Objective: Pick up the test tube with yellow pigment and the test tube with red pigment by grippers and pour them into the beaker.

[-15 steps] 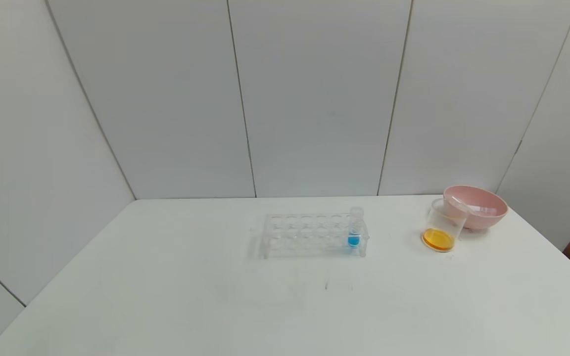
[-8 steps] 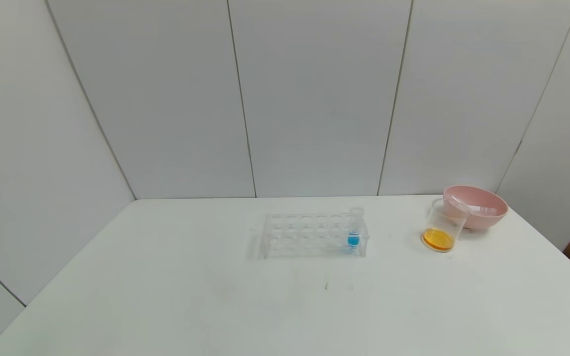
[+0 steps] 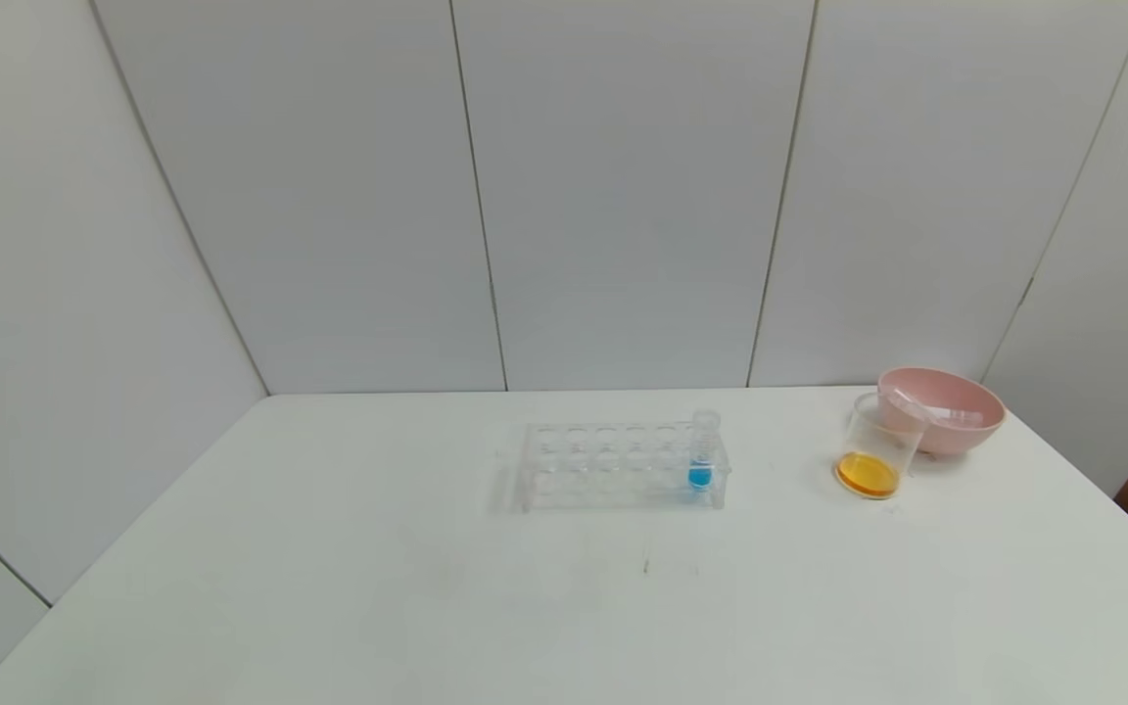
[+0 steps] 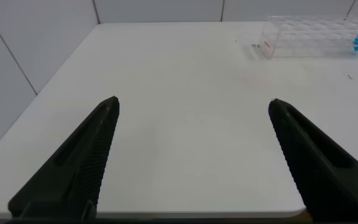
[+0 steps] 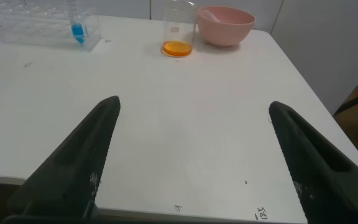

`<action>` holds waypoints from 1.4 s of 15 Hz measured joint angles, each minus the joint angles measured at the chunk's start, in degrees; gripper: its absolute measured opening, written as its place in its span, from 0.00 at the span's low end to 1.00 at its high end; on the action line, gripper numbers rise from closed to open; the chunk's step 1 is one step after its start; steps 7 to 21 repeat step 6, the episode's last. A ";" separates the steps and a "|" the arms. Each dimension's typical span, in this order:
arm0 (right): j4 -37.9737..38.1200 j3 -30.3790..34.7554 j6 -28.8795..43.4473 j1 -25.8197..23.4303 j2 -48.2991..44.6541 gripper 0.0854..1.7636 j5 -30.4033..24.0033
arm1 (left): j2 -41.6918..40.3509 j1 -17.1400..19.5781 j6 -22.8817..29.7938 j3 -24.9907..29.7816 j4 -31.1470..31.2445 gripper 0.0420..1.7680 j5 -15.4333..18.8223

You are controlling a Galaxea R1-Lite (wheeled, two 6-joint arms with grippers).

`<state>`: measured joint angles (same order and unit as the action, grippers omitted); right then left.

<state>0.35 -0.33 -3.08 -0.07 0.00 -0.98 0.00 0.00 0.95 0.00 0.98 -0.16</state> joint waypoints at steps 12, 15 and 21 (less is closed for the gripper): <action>0.09 0.28 1.54 -0.02 0.02 0.97 0.11 | 0.00 0.00 -0.02 0.00 0.00 0.97 0.00; 0.09 0.28 1.54 -0.02 0.02 0.97 0.11 | 0.00 0.00 -0.02 0.00 0.00 0.97 0.00; 0.09 0.28 1.54 -0.02 0.02 0.97 0.11 | 0.00 0.00 -0.02 0.00 0.00 0.97 0.00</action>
